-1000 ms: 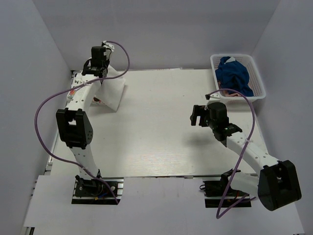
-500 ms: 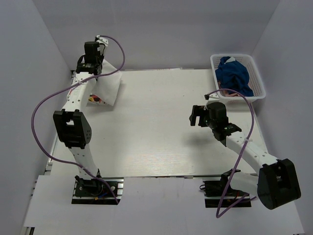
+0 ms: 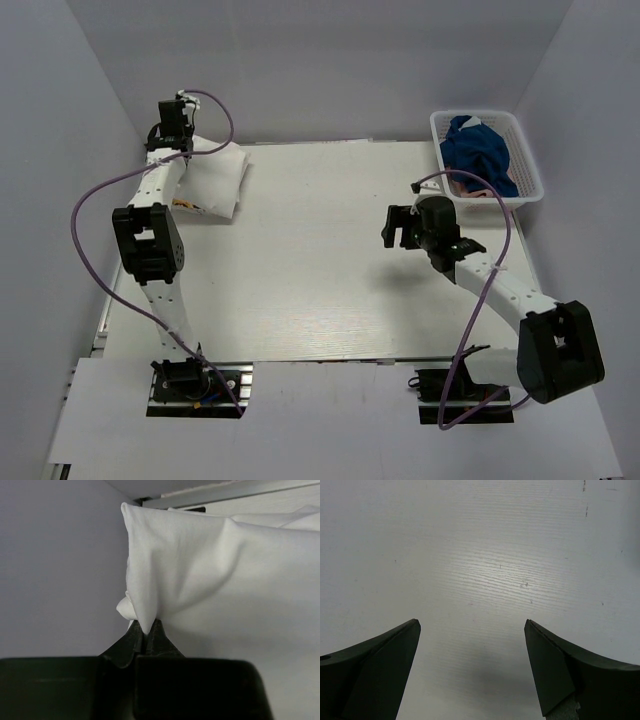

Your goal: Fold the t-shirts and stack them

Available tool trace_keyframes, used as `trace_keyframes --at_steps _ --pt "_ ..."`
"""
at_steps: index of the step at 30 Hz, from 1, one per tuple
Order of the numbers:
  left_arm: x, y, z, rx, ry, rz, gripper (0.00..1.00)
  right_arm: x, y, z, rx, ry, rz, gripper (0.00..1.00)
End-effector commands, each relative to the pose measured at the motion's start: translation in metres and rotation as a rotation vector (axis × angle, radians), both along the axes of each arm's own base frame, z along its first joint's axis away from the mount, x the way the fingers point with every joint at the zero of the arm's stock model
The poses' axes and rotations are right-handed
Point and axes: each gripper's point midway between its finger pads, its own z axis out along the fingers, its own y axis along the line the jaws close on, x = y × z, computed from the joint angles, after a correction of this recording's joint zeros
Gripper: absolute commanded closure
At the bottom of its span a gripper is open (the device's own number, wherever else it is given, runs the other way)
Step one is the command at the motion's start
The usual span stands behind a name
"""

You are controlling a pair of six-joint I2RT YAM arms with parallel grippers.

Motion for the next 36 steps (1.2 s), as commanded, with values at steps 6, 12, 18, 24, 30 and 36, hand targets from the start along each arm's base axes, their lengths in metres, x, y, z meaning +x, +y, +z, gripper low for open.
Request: trace_keyframes --at_steps 6,12,18,24,30,36 --pt "0.017 0.049 0.024 -0.008 -0.120 0.102 1.00 0.025 0.013 0.022 0.014 -0.032 0.015 0.10" --pt "0.017 0.081 0.006 -0.024 -0.124 0.201 0.92 0.028 0.014 0.023 0.012 -0.013 0.016 0.10" --pt "0.005 0.093 0.011 -0.071 -0.156 0.286 0.00 0.027 0.021 0.029 0.035 -0.014 0.048 0.10" --pt "-0.012 0.068 0.049 -0.211 -0.206 0.295 0.00 0.018 0.022 0.044 0.061 -0.052 0.063 0.10" --pt "-0.046 -0.010 0.105 -0.568 -0.285 0.137 0.00 0.001 0.022 0.058 0.124 -0.078 0.074 0.10" --pt "-0.126 -0.105 0.067 -0.850 -0.265 0.031 0.00 -0.020 0.018 0.059 0.172 -0.063 0.058 0.10"
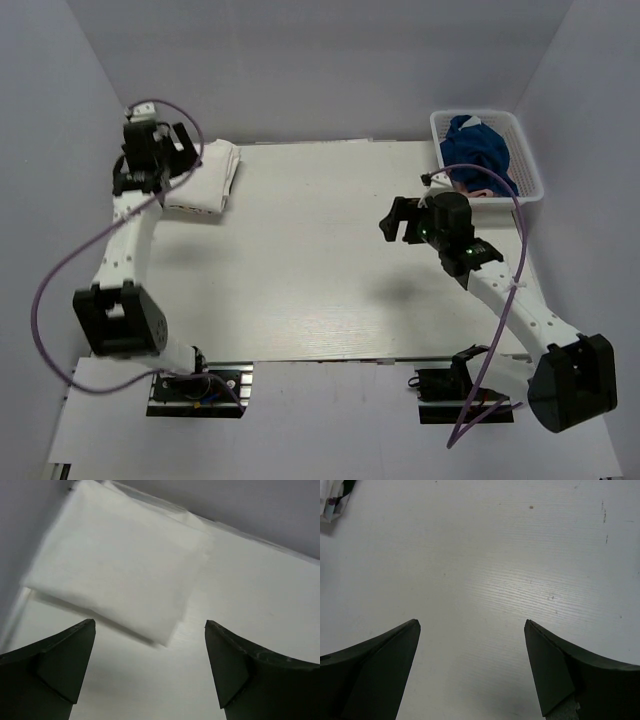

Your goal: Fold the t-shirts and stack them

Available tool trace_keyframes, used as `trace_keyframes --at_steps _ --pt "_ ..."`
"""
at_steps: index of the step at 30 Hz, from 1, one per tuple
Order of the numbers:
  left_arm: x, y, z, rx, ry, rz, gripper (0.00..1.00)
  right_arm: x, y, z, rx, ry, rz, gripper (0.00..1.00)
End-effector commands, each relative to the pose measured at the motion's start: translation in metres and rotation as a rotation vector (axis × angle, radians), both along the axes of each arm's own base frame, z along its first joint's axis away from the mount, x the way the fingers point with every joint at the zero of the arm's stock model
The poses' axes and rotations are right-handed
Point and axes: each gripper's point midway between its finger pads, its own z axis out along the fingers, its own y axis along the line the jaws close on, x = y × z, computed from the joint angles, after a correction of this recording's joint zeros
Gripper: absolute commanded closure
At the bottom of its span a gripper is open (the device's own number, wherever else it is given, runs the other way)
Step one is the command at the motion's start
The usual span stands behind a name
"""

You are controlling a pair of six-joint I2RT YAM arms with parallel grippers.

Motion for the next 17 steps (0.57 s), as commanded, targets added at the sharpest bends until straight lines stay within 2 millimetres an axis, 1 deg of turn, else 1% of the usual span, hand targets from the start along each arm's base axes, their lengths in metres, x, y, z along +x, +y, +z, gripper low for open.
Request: trace_keyframes --at_steps 1,2,3,4,5,6,7,8,10,11,12,13,14,16,17 --pt "-0.050 -0.088 -0.027 -0.239 -0.038 -0.147 0.00 -0.013 0.000 0.002 0.057 0.013 -0.004 0.10" --pt "-0.073 -0.107 -0.007 -0.315 -0.105 -0.184 0.00 -0.018 -0.002 -0.011 0.050 0.040 -0.013 0.10" --pt "-0.088 -0.120 -0.013 -0.360 -0.110 -0.202 0.00 -0.020 -0.004 -0.012 0.051 0.043 -0.023 0.10" --pt "-0.112 -0.133 -0.054 -0.406 -0.042 -0.222 0.00 -0.023 -0.005 -0.008 0.068 0.031 -0.035 0.10" --pt "-0.124 -0.161 -0.053 -0.479 -0.067 -0.309 0.00 -0.025 -0.005 -0.011 0.083 0.035 -0.041 0.10" --pt "-0.141 -0.170 -0.046 -0.500 -0.098 -0.351 0.00 -0.029 -0.006 -0.019 0.095 0.049 -0.044 0.10" --pt "-0.160 -0.175 -0.074 -0.514 -0.017 -0.347 0.00 -0.033 -0.004 -0.010 0.122 0.014 -0.030 0.10" --pt "-0.170 -0.178 -0.082 -0.506 0.008 -0.329 0.00 -0.039 -0.004 -0.018 0.127 0.031 -0.024 0.10" --pt "-0.183 -0.174 -0.090 -0.492 0.033 -0.295 0.00 -0.044 -0.005 -0.017 0.153 0.001 -0.022 0.10" --pt "-0.189 -0.165 -0.087 -0.468 0.022 -0.256 0.00 -0.047 -0.005 -0.020 0.164 0.005 -0.024 0.10" --pt "-0.192 -0.166 -0.084 -0.464 0.015 -0.258 0.00 -0.050 -0.005 -0.025 0.163 0.012 -0.024 0.10" --pt "-0.193 -0.165 -0.079 -0.465 -0.002 -0.262 0.00 -0.051 -0.007 -0.024 0.164 0.009 -0.025 0.10" --pt "-0.194 -0.170 -0.068 -0.472 -0.039 -0.290 0.00 -0.052 -0.008 -0.028 0.161 0.017 -0.034 0.10" --pt "-0.193 -0.170 -0.067 -0.464 -0.049 -0.297 0.00 -0.053 -0.010 -0.029 0.161 0.019 -0.047 0.10" --pt "-0.192 -0.170 -0.061 -0.464 -0.055 -0.298 0.00 -0.054 -0.009 -0.029 0.165 0.015 -0.037 0.10"
